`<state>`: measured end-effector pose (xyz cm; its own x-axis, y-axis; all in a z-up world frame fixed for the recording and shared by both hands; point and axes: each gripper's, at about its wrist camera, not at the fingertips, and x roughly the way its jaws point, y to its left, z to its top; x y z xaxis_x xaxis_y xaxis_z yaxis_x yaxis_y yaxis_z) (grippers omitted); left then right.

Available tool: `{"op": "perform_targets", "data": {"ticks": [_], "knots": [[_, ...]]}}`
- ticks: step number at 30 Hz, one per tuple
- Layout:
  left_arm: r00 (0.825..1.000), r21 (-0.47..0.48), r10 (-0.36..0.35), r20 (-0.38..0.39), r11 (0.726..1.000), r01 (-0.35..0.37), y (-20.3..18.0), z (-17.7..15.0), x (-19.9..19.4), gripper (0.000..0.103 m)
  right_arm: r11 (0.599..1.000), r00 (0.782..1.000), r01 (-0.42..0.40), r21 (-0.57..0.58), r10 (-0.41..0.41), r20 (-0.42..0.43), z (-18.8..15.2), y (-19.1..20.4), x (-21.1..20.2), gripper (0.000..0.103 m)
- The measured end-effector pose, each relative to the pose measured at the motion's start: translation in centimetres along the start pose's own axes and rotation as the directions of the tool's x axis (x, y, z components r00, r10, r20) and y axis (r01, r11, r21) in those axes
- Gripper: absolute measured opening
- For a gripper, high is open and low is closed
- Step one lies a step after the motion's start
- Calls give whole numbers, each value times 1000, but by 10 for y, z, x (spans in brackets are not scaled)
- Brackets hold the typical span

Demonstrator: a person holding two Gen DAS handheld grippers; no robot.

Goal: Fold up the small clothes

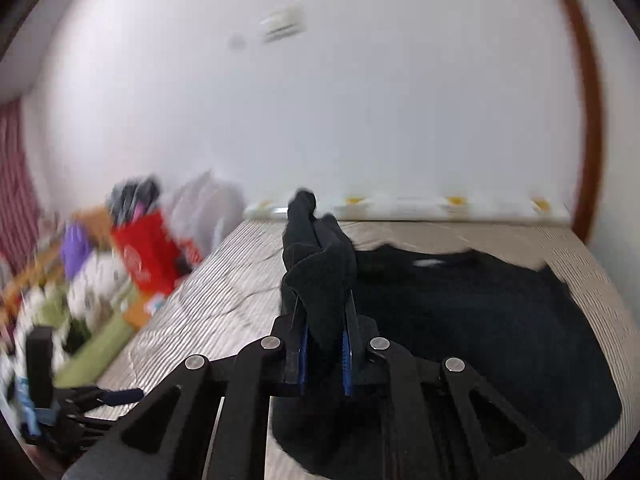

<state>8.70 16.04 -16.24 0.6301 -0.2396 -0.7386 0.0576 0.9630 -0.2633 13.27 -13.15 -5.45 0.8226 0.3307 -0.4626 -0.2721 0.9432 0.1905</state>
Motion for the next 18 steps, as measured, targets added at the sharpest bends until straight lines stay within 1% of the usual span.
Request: {"op": "perform_targets", "data": {"ticks": [2,3,5,8,9,10,11,12,13,14,16,17,18], "knots": [[998,25,-68,10,997,68,-24,6,6,58,996,1000,15,86,-17,13,-4,-39,-17,12],[993,39,-121,13,992,121,-37,8,10,58,991,999,41,125,-43,14,-8,-62,-25,12],[983,75,-183,-2,980,183,-64,10,20,58,976,995,95,197,-98,9,-20,-104,-40,12],[972,147,-230,-37,961,233,-102,7,35,58,938,984,177,297,-175,-35,-48,-159,-53,12],[971,164,-236,-45,957,241,-110,6,38,58,924,980,201,324,-190,-67,-58,-176,-52,12],[968,187,-246,-57,949,253,-122,3,43,58,910,978,207,360,-179,-108,-70,-195,-49,12],[964,207,-256,-66,942,264,-130,0,46,58,899,980,191,395,-153,-126,-79,-207,-47,13],[960,227,-269,-75,933,279,-142,-4,50,58,884,984,170,436,-126,-129,-88,-217,-47,15],[958,236,-274,-80,929,286,-147,-6,52,59,868,985,160,469,-111,-130,-98,-224,-49,21],[956,251,-281,-87,922,294,-155,-10,54,60,866,985,161,474,-114,-127,-100,-227,-52,25],[955,276,-281,-94,915,296,-163,-14,57,62,869,985,168,466,-129,-115,-102,-225,-57,40],[958,288,-269,-95,914,285,-167,-16,59,62,874,986,162,458,-126,-110,-102,-222,-58,43],[963,300,-254,-95,915,270,-170,-17,61,63,881,988,151,448,-117,-103,-101,-219,-60,48]]}}
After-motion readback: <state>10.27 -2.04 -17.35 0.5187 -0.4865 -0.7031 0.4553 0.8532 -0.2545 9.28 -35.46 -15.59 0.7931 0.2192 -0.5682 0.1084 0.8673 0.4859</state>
